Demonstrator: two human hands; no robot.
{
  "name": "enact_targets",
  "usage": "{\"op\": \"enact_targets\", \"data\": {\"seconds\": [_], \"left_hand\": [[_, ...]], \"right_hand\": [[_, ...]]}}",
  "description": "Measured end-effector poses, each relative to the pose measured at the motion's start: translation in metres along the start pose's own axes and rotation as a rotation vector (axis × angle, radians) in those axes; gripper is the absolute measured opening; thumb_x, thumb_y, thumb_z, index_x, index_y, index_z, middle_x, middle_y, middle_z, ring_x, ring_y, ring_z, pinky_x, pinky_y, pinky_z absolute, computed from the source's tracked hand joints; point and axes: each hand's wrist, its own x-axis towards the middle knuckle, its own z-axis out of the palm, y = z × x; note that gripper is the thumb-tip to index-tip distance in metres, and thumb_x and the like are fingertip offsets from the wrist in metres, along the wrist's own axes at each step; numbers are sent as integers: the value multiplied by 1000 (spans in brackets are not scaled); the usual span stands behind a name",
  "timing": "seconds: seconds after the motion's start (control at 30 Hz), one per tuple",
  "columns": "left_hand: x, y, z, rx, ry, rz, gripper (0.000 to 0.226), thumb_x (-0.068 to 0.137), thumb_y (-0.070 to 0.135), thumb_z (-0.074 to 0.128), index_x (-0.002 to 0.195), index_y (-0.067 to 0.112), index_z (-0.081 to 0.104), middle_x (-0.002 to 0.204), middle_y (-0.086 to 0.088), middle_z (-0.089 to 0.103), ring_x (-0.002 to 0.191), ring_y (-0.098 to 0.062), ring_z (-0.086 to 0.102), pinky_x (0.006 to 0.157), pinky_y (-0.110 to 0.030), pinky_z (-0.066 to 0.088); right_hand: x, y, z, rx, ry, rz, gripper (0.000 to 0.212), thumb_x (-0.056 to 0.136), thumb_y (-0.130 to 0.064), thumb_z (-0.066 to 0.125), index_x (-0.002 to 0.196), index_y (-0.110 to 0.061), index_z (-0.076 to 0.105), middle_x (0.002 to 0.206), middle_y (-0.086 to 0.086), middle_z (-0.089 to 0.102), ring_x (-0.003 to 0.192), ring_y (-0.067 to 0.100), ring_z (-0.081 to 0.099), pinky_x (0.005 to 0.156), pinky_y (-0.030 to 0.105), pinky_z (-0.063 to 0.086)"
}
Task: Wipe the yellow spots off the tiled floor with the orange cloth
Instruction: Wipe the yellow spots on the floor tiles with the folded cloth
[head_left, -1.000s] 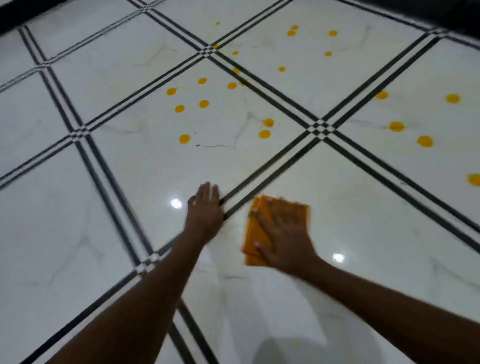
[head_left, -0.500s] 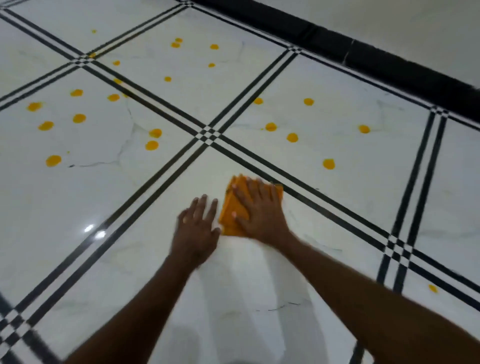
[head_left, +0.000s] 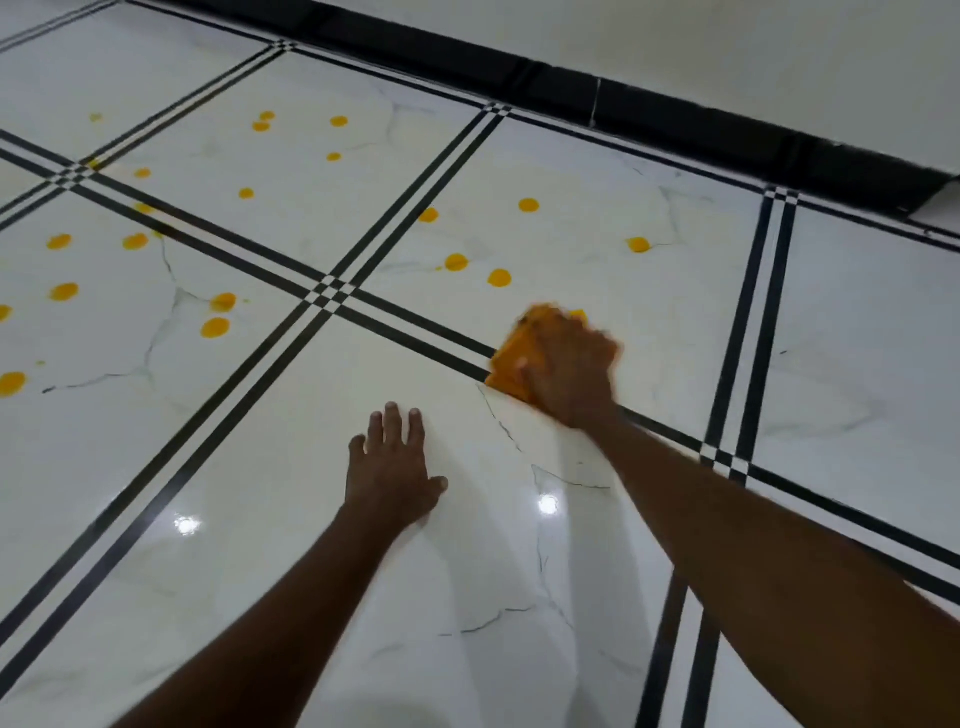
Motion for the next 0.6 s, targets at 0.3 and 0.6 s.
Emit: {"op": "enact_targets", "data": {"seconds": [0.3,0.6], "left_hand": [[11,56,8,-23,-89,93,128,76,78,57,153,16,-24,158,-20,-31,148,-41,-21,120,-54,6],[5,68,-2,63,-35,58,129,73,77,61,156,12,-15,163,-23,-13,151,-42,-1,119,-49,21]], "right_hand": [[-58,7,-1,43,72,51,78,94,-65,36,160,-25,27,165,19,27,151,46,23,121,66,10],[-95,32,-10,67,104,344,77,96,-65,33,161,-24,25,168,17,22,154,43,18,122,65,10]]}}
